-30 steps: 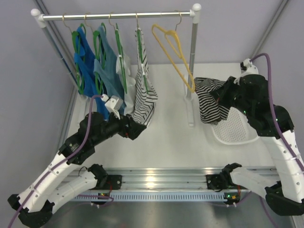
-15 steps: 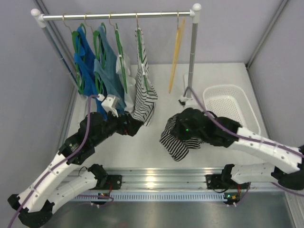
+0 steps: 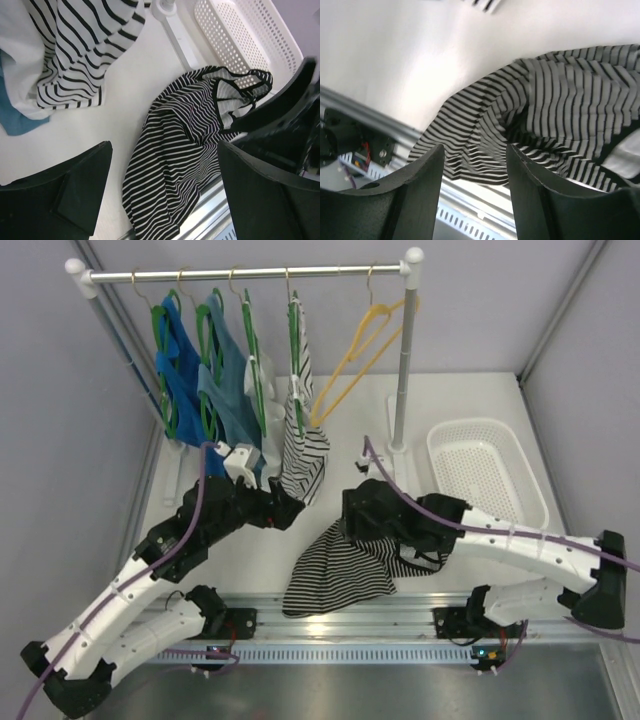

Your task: Place the tank top on the hanger

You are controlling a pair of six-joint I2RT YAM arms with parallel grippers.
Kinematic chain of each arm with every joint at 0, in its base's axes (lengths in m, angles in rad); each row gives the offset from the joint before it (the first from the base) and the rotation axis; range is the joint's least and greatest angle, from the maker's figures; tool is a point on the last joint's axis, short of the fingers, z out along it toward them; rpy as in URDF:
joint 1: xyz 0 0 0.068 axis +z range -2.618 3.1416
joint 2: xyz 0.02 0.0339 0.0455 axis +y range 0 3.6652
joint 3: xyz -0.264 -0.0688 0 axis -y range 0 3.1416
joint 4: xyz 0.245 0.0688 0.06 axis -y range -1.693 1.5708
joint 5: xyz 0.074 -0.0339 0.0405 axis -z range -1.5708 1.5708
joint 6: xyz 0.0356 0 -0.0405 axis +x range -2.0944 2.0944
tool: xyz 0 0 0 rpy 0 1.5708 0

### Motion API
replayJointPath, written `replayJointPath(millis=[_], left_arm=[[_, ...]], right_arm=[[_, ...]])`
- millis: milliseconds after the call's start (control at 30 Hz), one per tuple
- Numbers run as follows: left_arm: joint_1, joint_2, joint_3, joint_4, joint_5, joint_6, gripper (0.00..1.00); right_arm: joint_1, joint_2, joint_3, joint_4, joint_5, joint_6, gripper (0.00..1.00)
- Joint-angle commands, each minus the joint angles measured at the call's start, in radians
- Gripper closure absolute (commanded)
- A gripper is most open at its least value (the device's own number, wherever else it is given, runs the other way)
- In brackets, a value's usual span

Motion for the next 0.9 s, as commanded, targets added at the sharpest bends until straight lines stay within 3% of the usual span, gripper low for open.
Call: replayJointPath(millis=[0, 133, 300, 400, 433, 733, 867], left_arm=[[-0.002, 0.033, -0.038, 0.060, 0.105, -0.028, 0.09], [-0.002, 0.053, -0.075, 0.118, 0.166, -0.053, 0.10], [-0.005, 0.098, -0.121, 0.220, 0.272, -0.097, 0.14], [-0.054, 0.156, -0.152, 0.338, 0.288, -0.149, 0.14], [-0.116, 0.176, -0.155, 0.371, 0.238, -0.159, 0.14], [-0.411, 0.608, -0.058, 0.777, 0.050, -0.292, 0.14], [-0.474, 0.837, 0.012, 0.961, 0.038, -0.349, 0.19]], right_arm=[[-0.088, -0.153, -0.047, -0.064, 0.095, -0.002, 0.47], [-0.227, -0.274, -0.102, -0.117, 0.094, -0.031, 0.48], [-0.303, -0.342, -0.127, -0.247, 0.115, -0.079, 0.51], [-0.321, -0.382, -0.159, -0.294, 0.147, -0.060, 0.51], [-0.336, -0.399, -0.168, -0.292, 0.149, -0.057, 0.52], [-0.453, -0.439, -0.164, -0.318, 0.201, -0.097, 0.55], [-0.531, -0.439, -0.161, -0.297, 0.195, -0.164, 0.55]])
